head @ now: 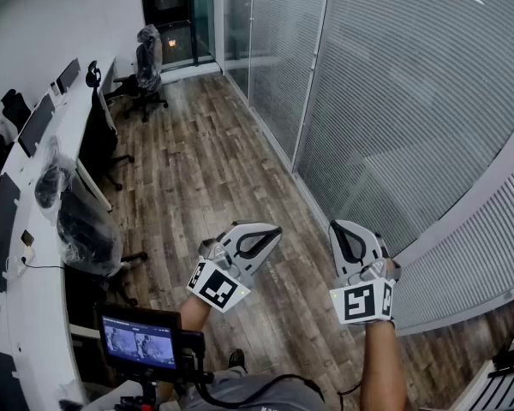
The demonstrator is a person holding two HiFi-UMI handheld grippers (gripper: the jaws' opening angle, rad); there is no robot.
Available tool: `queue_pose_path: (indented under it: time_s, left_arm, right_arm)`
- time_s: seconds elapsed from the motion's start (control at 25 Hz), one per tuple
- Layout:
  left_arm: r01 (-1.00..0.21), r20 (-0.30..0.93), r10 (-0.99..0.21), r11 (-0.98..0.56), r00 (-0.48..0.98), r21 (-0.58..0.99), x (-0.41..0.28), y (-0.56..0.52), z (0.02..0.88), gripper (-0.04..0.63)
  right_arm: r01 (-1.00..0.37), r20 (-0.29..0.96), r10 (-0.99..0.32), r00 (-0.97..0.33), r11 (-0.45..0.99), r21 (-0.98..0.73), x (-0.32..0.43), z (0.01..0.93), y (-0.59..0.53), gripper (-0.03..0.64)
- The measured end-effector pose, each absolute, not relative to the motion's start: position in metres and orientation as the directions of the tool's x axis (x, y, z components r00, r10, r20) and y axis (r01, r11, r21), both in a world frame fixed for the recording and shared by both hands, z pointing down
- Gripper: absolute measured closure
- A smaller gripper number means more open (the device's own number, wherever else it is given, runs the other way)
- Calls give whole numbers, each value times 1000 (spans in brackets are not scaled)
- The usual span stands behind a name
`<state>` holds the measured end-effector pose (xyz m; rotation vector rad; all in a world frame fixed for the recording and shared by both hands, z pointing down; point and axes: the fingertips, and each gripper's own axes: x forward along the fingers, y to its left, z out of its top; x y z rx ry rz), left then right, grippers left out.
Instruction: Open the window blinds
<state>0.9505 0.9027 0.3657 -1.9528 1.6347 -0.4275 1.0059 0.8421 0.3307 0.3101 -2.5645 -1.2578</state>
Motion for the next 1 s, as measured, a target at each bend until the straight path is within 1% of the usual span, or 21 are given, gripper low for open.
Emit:
queue_pose_path:
  time_s: [0.48,0.72,1.0]
  left_arm:
    - [-792,-94,-971,-122,220,-598,948,906,380,592]
    - [-797,-93,-969,-132,230,-589,909,917,378,592]
    - [-809,-87,-970,-139,228,-572,884,921,388,592]
  right_arm:
    - [-90,140,-321,-937,607,790,1004,341,845,615]
    - [-97,140,-333,-932,603,792,966,339,852,615]
    - [-116,114,-328,-938,604,788,949,340,853,614]
